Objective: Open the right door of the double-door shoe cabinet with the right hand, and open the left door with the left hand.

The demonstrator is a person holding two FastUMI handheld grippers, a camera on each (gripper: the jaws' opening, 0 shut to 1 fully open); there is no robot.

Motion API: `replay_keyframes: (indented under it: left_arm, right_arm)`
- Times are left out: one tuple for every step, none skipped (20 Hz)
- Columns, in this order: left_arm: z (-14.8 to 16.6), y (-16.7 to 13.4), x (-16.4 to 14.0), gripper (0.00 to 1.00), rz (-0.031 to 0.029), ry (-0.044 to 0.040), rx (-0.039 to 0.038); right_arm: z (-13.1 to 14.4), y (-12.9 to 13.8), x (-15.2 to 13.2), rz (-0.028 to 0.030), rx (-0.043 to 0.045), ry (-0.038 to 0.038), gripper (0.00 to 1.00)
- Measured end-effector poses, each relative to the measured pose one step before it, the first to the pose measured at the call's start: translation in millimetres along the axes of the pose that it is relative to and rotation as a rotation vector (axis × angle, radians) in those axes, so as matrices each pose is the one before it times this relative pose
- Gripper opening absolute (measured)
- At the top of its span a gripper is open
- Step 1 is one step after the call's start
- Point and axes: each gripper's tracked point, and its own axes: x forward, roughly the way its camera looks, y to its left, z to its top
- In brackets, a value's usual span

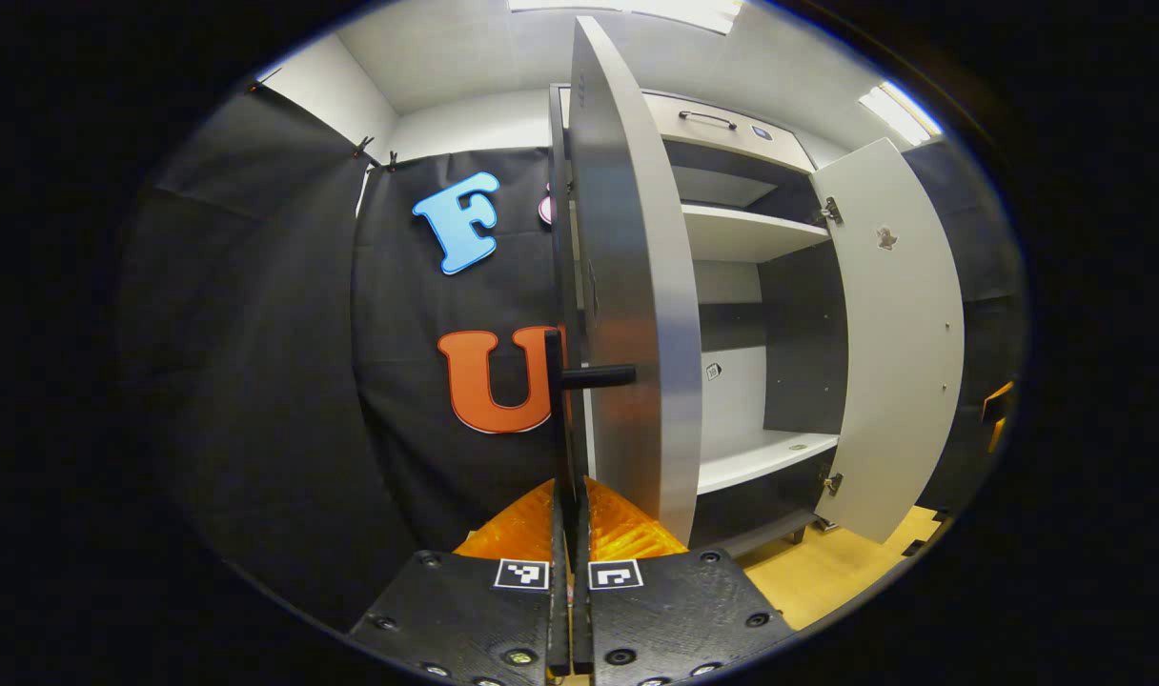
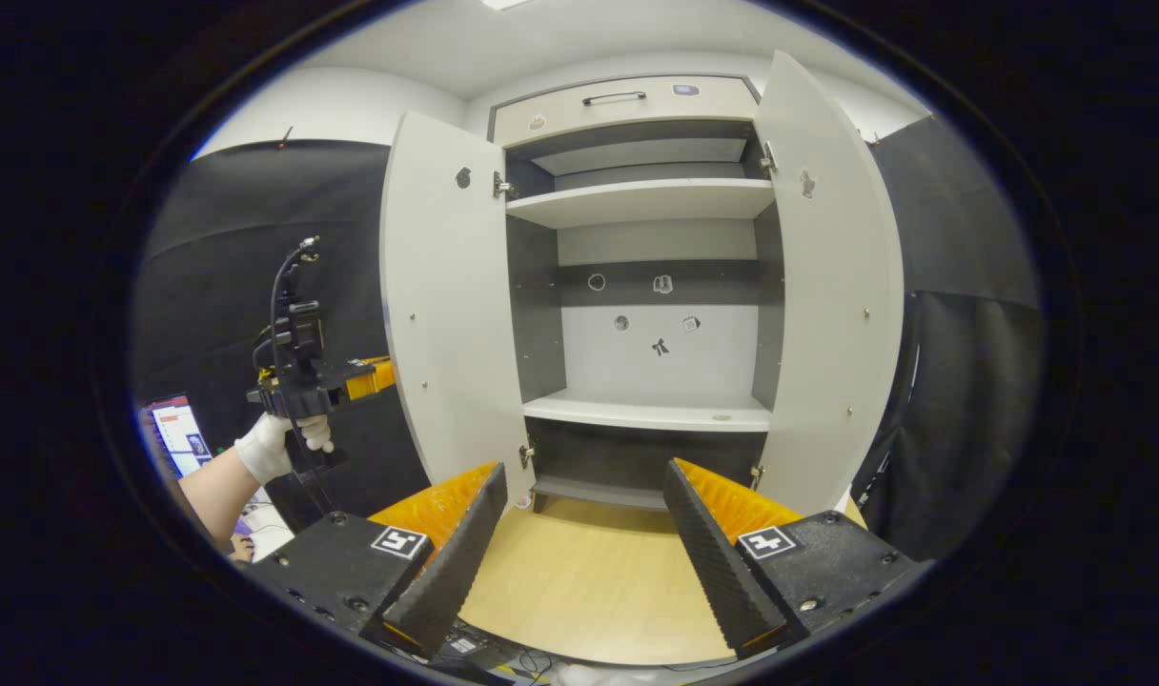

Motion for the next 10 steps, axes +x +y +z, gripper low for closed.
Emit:
replay_keyframes:
  left_arm:
    - [-0.12,1.16,-0.5,0.02,0.01096,0.00201,0.00138]
    - [0.6,0.34,-1.23,0.11,0.01047,0.00384,-0.00299]
    - [-0.99,0.85,-0.74,0.11,0.01496,0.00449,0.0003]
    - [-0.45,2.46,1.42,0.12,0.00919,-0.00006,0.00227]
    - [1.47,2.19,-2.43,0.14,0.00902,-0.00041,-0.0038]
    - [-0.14,4.37,-1.83,0.27,0.01808,0.00281,-0.00438]
    - [-2.71,3.21,-3.5,0.33,0.00701,0.00701,-0.0099]
    - [-4.76,2.02,-3.38,0.36,0.00971,0.01666,-0.00558]
    - [2.0,1.14,-8.15,0.51,0.01004,-0.0054,0.02007]
    - [1.21,1.15,-6.0,0.53,0.00788,-0.00294,0.02407]
  right_arm:
    - [0.26,0.53,-0.46,0.00073,0.00162,0.00111,1.0]
    - [-0.53,-0.44,0.05,-0.0002,-0.00251,0.00209,1.0]
    - [0.16,-0.87,0.13,-0.00256,-0.00353,-0.00107,1.0]
    - [0.16,0.04,0.54,-0.00063,-0.00053,-0.00242,1.0]
    - [0.43,0.06,0.38,0.00016,0.00067,0.00045,1.0]
    - [-0.17,-0.3,-0.85,0.0013,0.00082,0.00086,1.0]
    - [0.65,-0.42,-0.41,0.00009,-0.00023,-0.00128,1.0]
    - [-0.21,-2.07,0.61,-0.00439,-0.0075,-0.00093,1.0]
    - [0.39,-2.6,0.6,-0.00673,-0.00531,-0.00076,1.0]
    - [0.87,-1.49,-0.41,-0.00045,0.00158,-0.00063,1.0]
